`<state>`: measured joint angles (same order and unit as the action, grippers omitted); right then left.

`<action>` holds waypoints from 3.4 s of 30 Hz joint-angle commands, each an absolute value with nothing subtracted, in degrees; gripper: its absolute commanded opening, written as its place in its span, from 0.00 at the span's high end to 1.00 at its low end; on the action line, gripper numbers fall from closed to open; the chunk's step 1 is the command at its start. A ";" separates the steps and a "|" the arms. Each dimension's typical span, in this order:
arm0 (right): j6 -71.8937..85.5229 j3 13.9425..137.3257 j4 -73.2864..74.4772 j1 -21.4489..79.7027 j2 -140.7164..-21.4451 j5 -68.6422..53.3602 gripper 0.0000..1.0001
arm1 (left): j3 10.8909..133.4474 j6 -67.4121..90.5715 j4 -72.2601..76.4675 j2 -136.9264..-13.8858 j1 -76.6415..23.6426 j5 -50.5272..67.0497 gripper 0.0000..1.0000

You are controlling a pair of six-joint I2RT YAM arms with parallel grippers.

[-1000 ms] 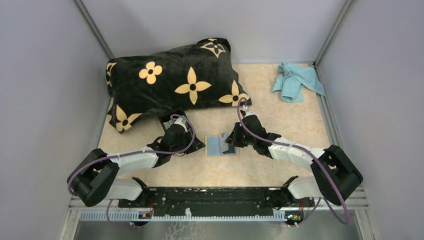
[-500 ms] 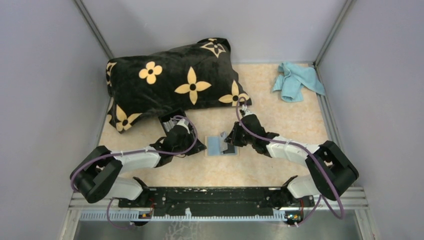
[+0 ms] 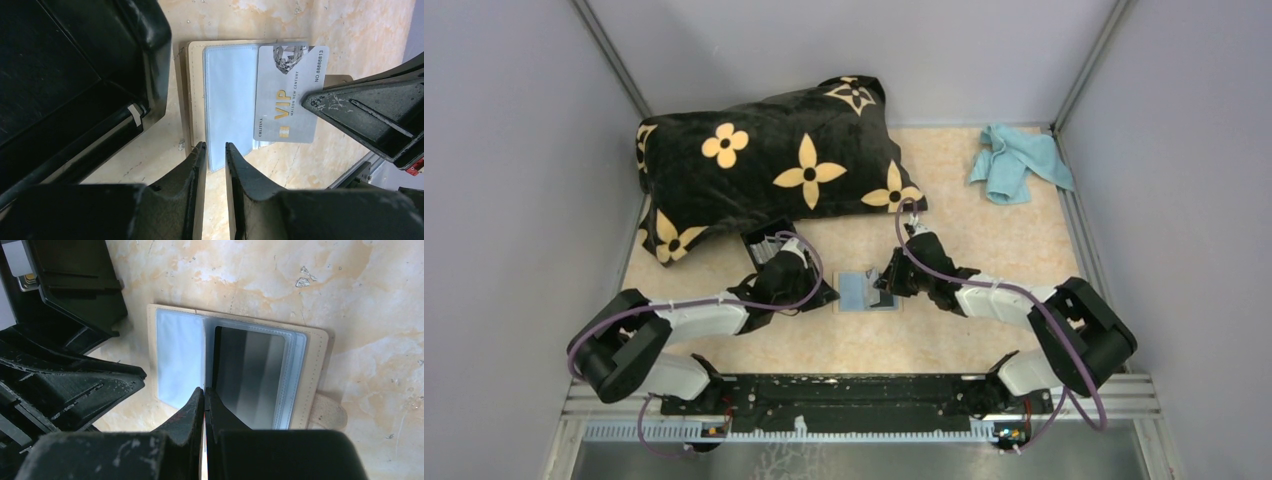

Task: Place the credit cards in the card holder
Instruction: Insert the credit card into the card holder.

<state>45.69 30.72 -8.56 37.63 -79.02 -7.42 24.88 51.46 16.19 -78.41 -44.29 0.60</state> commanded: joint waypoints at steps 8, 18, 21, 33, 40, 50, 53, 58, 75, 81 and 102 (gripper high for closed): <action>48.43 29.72 -13.21 36.92 -79.84 -8.68 1.00 | 27.76 49.37 13.27 -79.87 -46.34 -3.38 0.73; 50.16 27.95 -15.35 36.84 -81.22 -9.33 1.00 | 28.57 48.83 11.90 -81.11 -47.67 -5.13 0.74; 50.70 27.32 -16.36 36.83 -81.71 -9.55 1.00 | 29.08 48.58 11.18 -81.51 -48.03 -5.54 0.74; 51.35 25.54 -19.47 36.43 -83.59 -9.95 1.00 | 30.41 48.12 8.92 -83.58 -48.84 -6.23 0.76; 51.68 24.69 -20.96 35.83 -83.76 -11.09 1.00 | 32.44 47.70 5.52 -86.26 -49.33 -7.03 0.78; 51.93 23.61 -21.50 35.08 -83.61 -12.77 1.00 | 34.06 47.81 1.19 -88.27 -50.05 -8.45 0.85; 52.26 22.94 -21.71 35.07 -83.58 -13.15 1.00 | 34.56 47.85 0.00 -88.65 -50.27 -9.16 0.85; 52.91 21.73 -22.83 35.11 -83.41 -13.86 1.00 | 35.44 47.85 -1.23 -89.78 -50.57 -9.57 0.86; 56.42 16.61 -39.26 34.37 -84.06 -16.02 1.00 | 36.52 48.47 -8.93 -90.24 -50.82 -12.93 0.85; 57.81 14.96 -45.12 33.87 -86.28 -17.01 1.00 | 38.12 48.52 -13.13 -90.36 -50.81 -13.78 0.84; 59.00 13.60 -53.95 33.41 -92.94 -18.64 1.00 | 40.21 49.79 -23.12 -89.56 -50.98 -17.06 0.75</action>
<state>60.10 13.82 -51.22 33.58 -91.72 -18.37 41.76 50.94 -11.86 -87.02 -51.13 -14.26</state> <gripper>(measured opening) 0.008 0.245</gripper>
